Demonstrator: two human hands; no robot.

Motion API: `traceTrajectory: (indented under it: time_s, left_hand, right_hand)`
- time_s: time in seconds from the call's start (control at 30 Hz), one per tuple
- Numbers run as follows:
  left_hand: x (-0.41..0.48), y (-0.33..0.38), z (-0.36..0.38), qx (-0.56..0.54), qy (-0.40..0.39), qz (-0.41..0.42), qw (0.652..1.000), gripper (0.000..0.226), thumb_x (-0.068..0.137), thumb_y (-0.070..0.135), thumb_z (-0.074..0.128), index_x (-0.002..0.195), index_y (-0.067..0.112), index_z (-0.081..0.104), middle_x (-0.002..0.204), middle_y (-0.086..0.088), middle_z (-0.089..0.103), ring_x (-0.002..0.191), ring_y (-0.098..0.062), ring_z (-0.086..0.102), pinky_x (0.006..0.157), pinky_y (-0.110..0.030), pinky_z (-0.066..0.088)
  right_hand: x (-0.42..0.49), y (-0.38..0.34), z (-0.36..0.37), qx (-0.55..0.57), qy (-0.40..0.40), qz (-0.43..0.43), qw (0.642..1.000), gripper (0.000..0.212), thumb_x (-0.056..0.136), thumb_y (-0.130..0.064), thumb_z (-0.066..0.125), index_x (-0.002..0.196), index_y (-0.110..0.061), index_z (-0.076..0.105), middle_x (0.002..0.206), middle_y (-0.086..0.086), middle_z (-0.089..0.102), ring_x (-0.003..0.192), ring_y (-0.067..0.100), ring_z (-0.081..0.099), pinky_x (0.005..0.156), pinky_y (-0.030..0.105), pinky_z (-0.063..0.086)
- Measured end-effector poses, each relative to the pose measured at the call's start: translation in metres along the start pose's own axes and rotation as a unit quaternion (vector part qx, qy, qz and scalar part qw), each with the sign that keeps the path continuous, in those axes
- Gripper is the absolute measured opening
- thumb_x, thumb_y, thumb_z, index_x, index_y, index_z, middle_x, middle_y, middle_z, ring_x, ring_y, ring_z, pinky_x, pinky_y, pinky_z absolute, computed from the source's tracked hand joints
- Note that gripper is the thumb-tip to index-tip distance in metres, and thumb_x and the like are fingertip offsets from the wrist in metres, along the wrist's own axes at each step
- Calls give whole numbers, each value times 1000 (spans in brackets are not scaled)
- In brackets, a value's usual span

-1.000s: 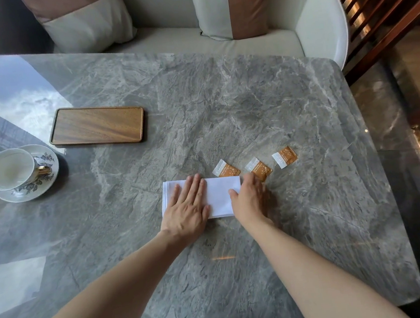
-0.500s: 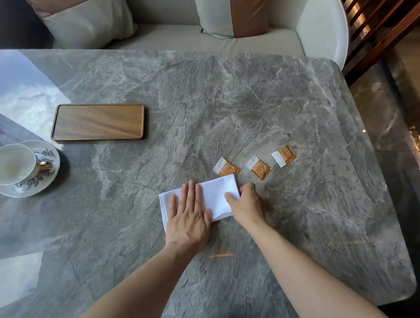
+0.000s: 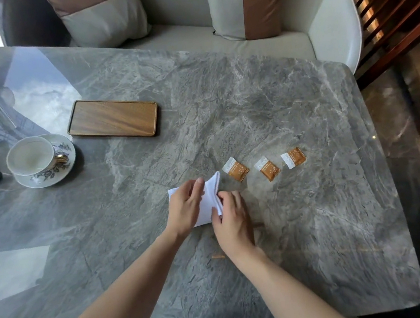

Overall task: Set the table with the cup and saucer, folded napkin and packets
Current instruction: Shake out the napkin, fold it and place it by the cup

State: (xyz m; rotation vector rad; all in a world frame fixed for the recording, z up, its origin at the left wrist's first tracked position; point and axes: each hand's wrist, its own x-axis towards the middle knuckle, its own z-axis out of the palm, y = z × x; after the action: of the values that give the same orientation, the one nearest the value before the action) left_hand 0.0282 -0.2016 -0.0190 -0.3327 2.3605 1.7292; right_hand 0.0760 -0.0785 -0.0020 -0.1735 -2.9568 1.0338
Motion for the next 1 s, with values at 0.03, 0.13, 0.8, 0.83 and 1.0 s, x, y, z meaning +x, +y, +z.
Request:
traceTrajectory:
  time_s: [0.03, 0.13, 0.8, 0.83, 1.0]
  left_hand:
    - [3, 2, -5, -23, 5, -14, 1000, 51, 97, 55, 52, 77, 9, 64, 68, 6, 65, 66, -18, 60, 66, -38, 48]
    - [9, 5, -17, -8, 19, -6, 1000, 45, 93, 55, 63, 67, 17, 60, 52, 15, 54, 51, -5, 46, 50, -19, 36]
    - [1, -47, -40, 338, 63, 15, 939, 21, 98, 23, 41, 116, 16, 47, 94, -9, 62, 87, -35, 58, 67, -41, 43]
    - [-3, -49, -38, 383, 56, 47, 921, 36, 96, 24, 39, 128, 12, 49, 109, -14, 61, 99, -37, 57, 76, -45, 47]
    - [-24, -73, -33, 468, -36, 127, 874, 65, 104, 39, 28, 161, 10, 16, 170, -8, 11, 157, -24, 5, 126, -45, 14]
  right_hand:
    - [-2, -4, 3, -5, -6, -16, 1000, 34, 77, -4, 71, 108, -7, 58, 103, 10, 55, 92, 30, 55, 77, 35, 43]
    - [-7, -16, 14, 8, -34, -44, 998, 36, 78, -5, 65, 112, -10, 57, 105, 9, 53, 92, 32, 57, 78, 42, 49]
    - [26, 20, 36, -186, -104, -133, 968, 53, 94, -34, 52, 144, -16, 44, 150, 1, 46, 140, 22, 39, 104, 42, 40]
    - [27, 24, 39, -202, -121, -142, 961, 56, 97, -36, 46, 149, -16, 38, 157, 1, 38, 146, 20, 30, 109, 40, 35]
    - [26, 36, 45, -262, -160, -155, 939, 65, 100, -42, 30, 157, -16, 13, 167, 0, 10, 153, 17, 6, 121, 39, 17]
